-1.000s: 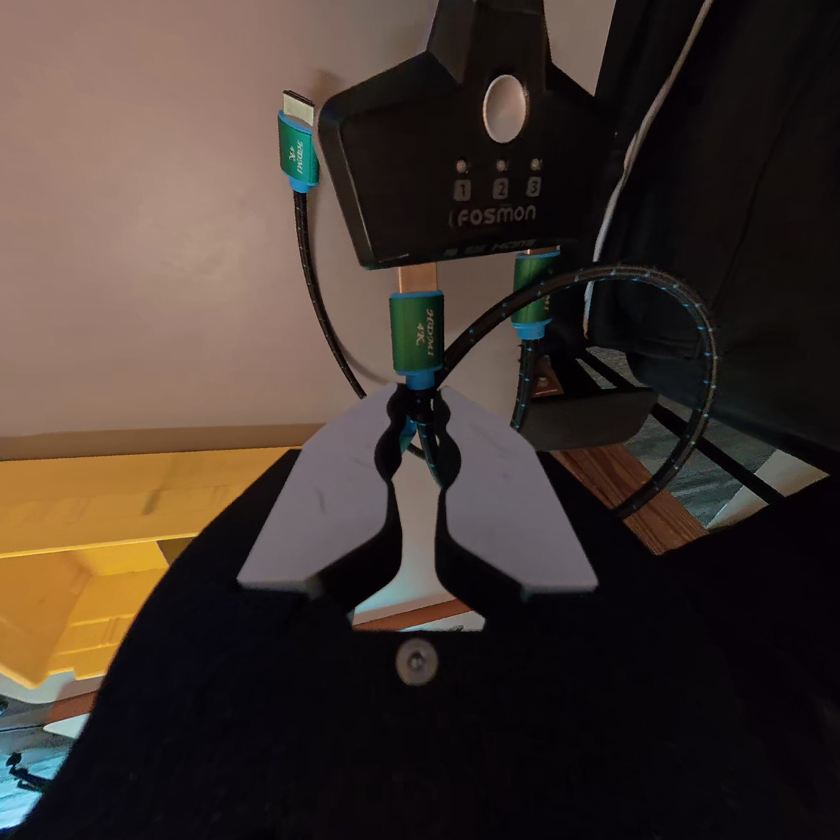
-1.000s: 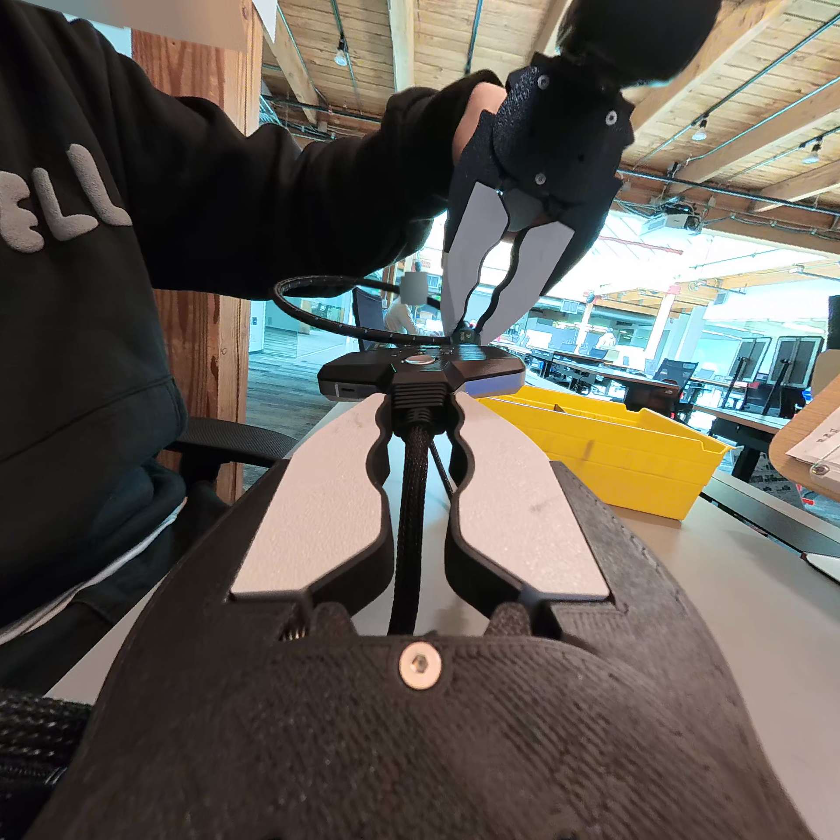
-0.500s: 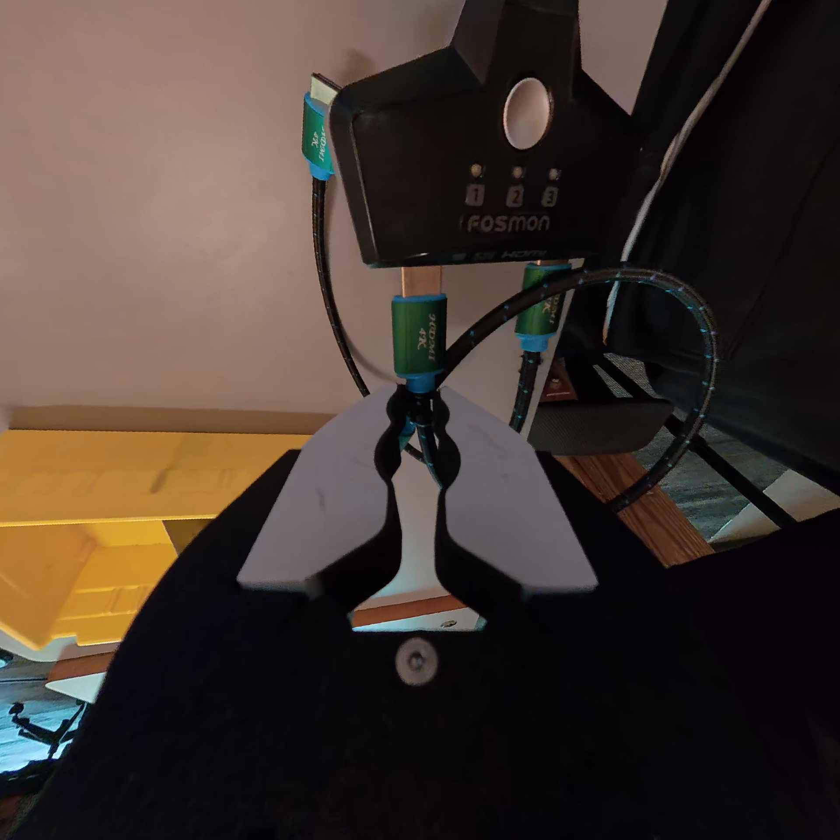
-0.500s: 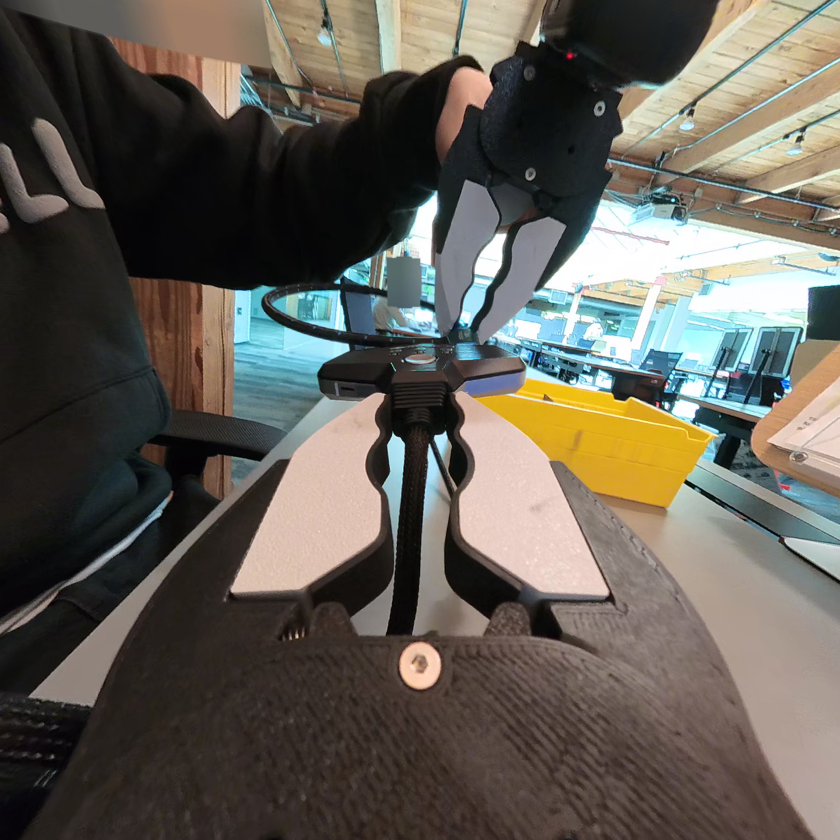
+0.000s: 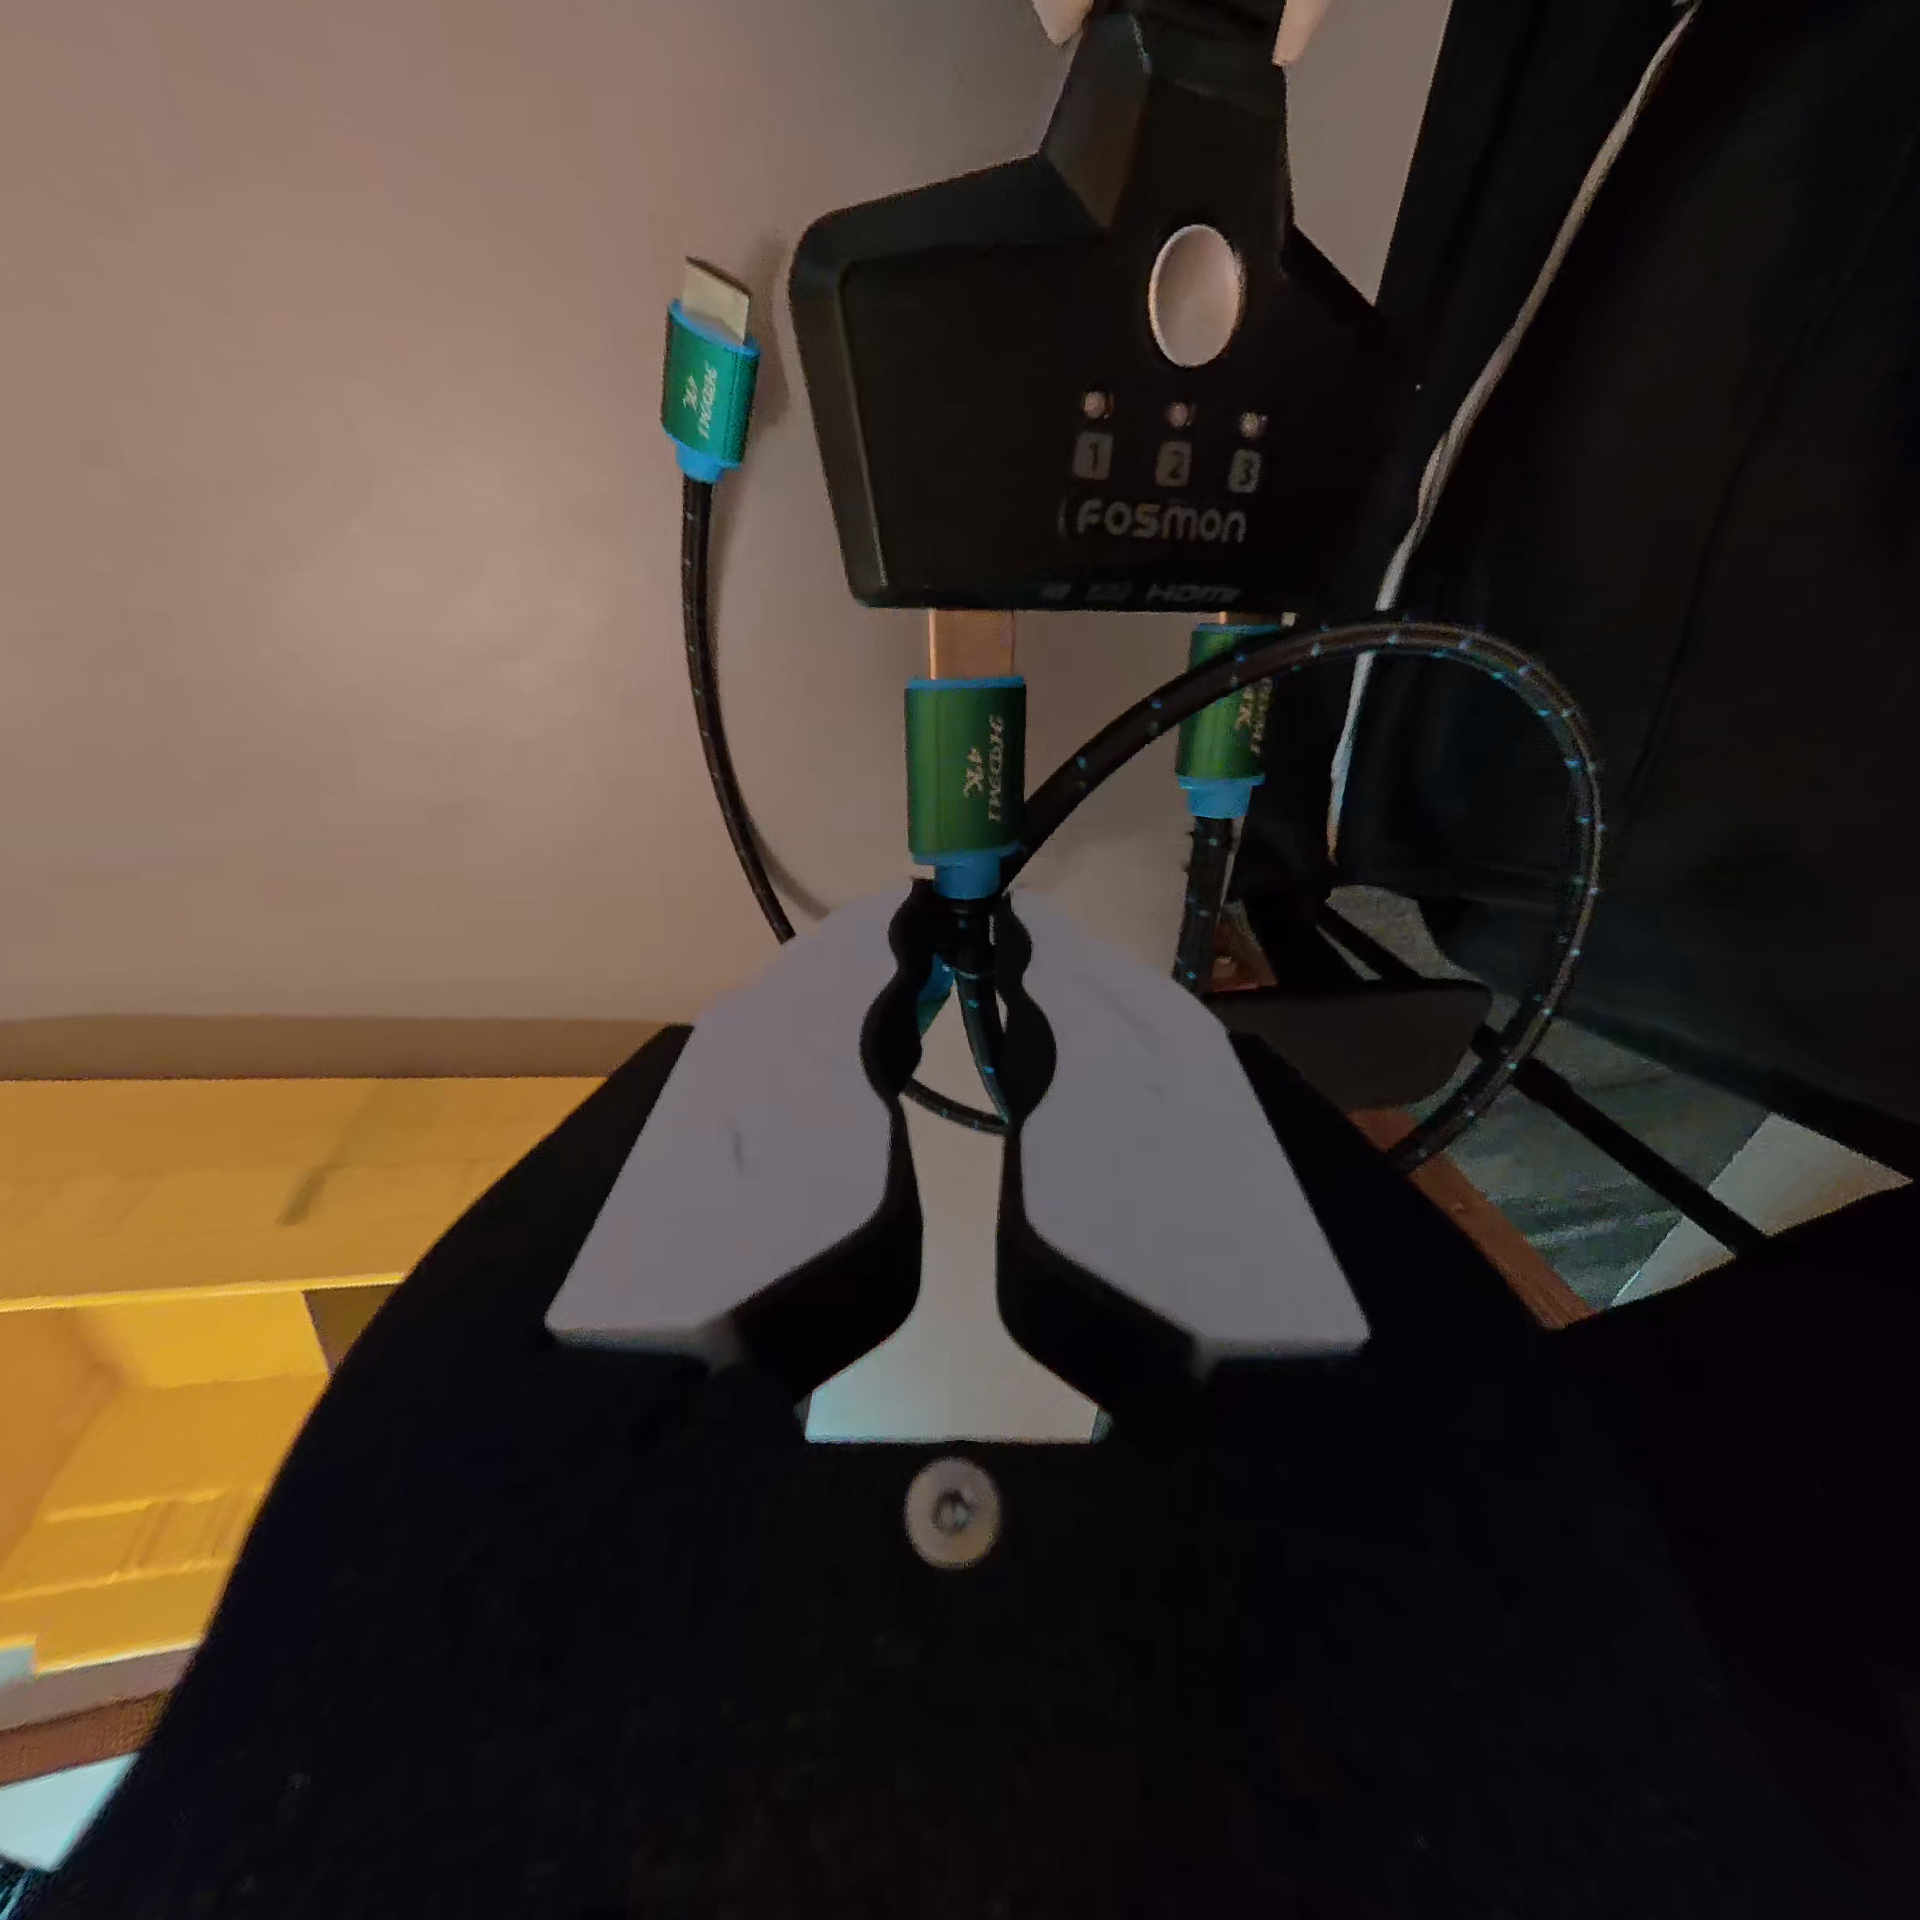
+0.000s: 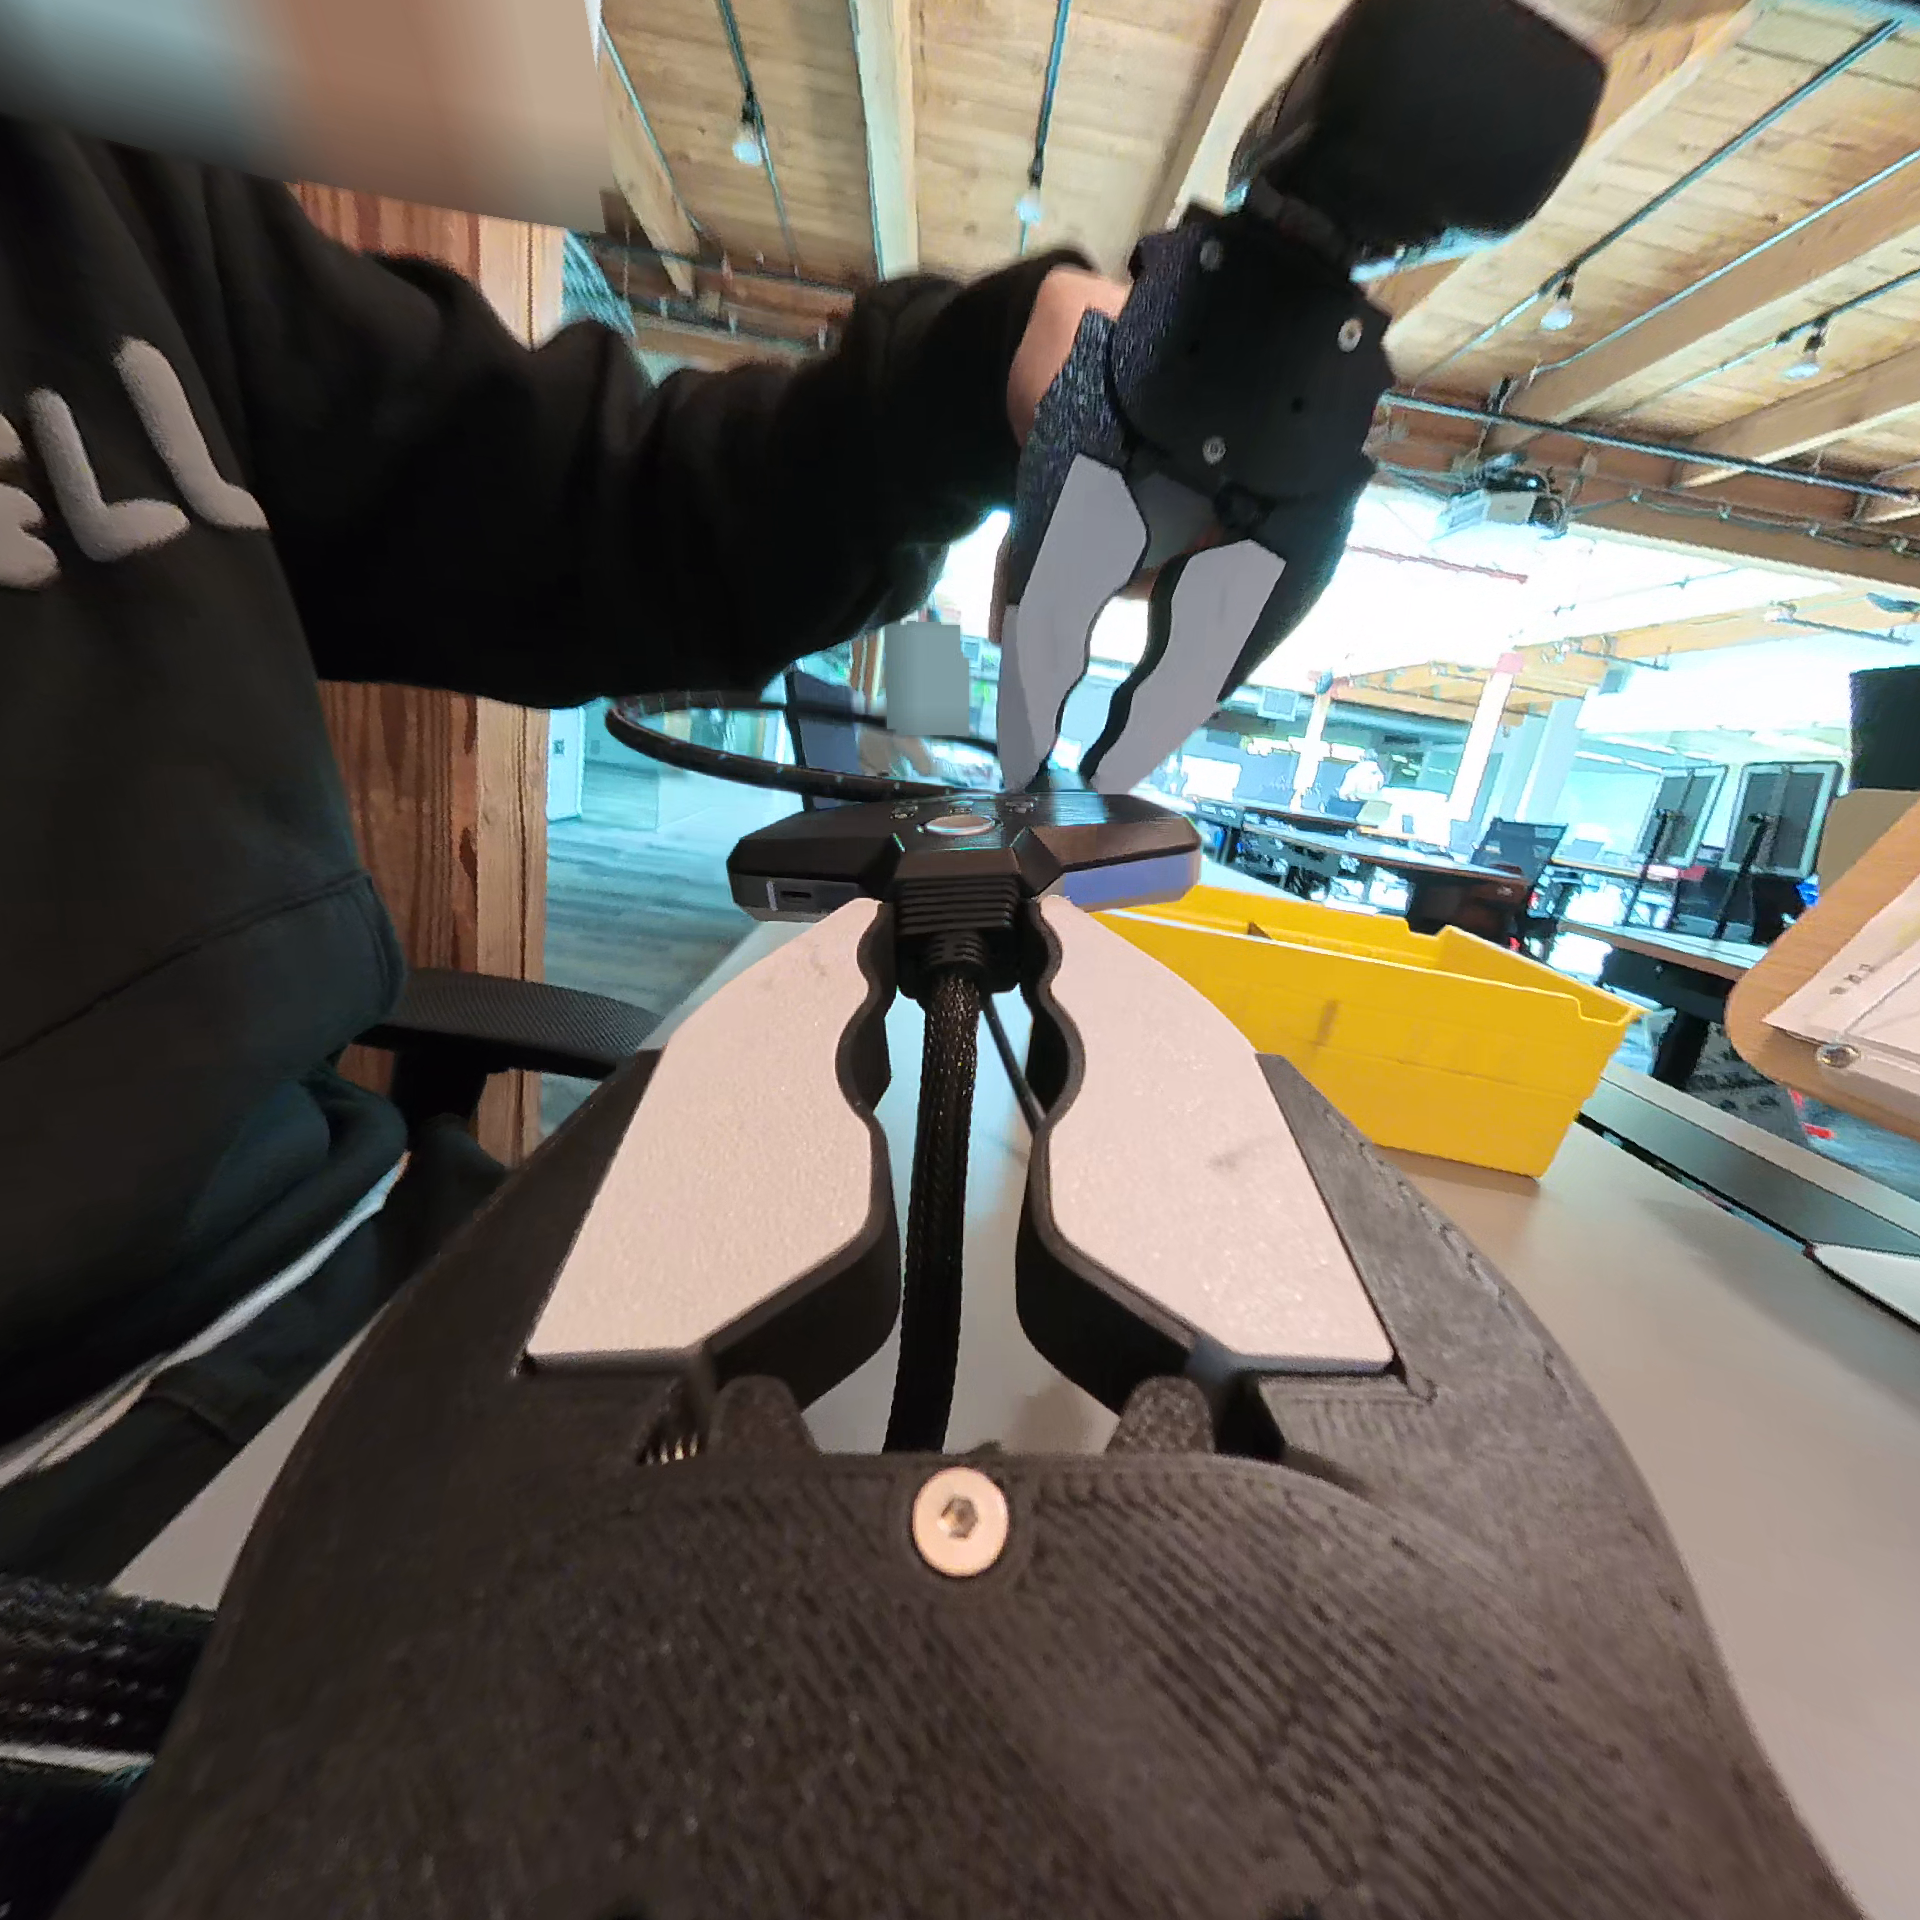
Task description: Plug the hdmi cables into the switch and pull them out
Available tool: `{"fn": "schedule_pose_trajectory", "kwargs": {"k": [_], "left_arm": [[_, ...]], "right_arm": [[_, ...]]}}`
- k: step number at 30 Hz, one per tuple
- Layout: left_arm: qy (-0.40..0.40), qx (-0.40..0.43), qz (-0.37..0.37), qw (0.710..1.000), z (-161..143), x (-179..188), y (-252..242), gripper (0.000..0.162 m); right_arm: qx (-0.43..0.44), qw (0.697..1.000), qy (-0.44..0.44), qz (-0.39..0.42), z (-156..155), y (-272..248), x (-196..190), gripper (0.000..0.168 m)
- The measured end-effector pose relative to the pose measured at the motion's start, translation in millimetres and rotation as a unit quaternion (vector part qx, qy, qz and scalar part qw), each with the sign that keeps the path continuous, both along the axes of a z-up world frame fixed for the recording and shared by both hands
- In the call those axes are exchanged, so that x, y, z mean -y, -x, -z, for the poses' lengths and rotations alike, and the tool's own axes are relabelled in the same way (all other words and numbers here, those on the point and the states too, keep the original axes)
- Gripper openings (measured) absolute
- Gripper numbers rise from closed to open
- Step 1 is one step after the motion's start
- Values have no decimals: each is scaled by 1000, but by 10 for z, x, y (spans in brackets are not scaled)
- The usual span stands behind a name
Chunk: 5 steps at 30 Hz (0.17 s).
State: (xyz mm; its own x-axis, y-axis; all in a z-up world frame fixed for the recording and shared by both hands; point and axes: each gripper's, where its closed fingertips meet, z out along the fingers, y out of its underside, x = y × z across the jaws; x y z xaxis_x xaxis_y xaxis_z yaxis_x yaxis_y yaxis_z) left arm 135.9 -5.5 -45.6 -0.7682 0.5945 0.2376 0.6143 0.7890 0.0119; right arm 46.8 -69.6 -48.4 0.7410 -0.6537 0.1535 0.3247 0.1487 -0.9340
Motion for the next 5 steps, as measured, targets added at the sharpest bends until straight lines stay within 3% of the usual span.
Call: {"fn": "schedule_pose_trajectory", "kwargs": {"k": [1,5], "left_arm": [[3,-9,-5,1000,1,9,10,10],[-2,-13,-6,1000,31,3,35,10]], "right_arm": [[2,1000,-8,-3,-20,7,6,23],[0,1000,-4,0,-9,4,8,23]]}}
